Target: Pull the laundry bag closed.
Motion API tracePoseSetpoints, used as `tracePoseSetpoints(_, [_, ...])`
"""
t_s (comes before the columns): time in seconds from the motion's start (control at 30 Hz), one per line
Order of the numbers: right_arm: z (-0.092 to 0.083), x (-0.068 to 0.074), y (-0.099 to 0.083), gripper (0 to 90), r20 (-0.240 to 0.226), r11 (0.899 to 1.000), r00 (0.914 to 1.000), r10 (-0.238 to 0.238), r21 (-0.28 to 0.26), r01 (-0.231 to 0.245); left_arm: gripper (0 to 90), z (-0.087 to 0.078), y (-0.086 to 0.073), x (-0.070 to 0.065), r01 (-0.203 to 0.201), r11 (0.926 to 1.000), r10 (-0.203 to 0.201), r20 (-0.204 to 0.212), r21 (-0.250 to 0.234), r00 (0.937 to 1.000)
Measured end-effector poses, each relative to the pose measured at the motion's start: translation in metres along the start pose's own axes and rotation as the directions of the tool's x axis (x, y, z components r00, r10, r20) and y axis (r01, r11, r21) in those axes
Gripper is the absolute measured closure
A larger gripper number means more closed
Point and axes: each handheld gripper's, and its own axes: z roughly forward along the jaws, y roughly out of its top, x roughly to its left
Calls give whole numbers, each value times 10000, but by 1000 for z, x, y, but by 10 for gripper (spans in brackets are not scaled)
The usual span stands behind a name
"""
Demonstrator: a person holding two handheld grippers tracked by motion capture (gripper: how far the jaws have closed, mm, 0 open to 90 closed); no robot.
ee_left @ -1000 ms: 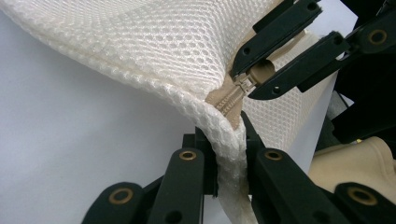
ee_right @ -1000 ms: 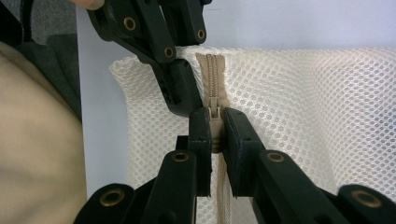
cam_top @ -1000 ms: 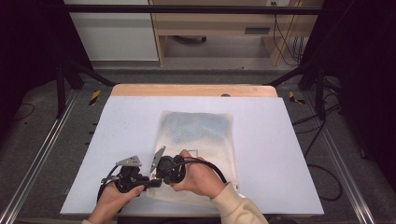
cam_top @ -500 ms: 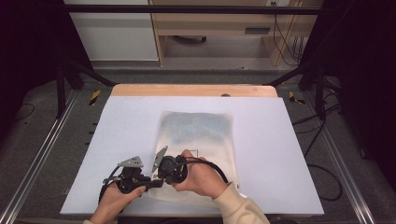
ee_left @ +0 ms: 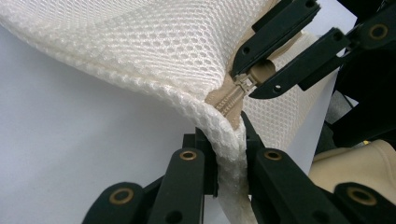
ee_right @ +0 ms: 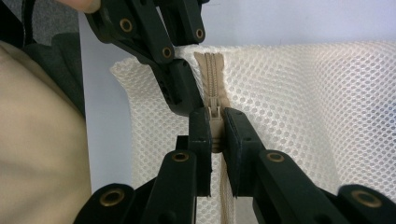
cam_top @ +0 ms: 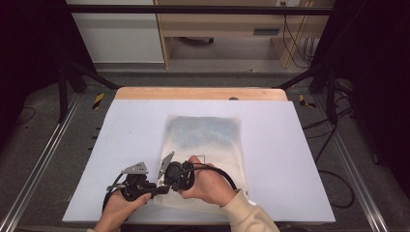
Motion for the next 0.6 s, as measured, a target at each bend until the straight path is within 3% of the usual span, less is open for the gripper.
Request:
tracePoseSetpoints(0.37, [-5,-4,-8,819,-27,9999,10000,77,110,-77,843,-2,1,-2,12,9996,-9,139,-275,9999])
tracePoseSetpoints(0.6, [-4,-5,-9,819,-8,9998,9999,112,192,-112,844,0,1,-3,-68,9998,70,100,-169,9999])
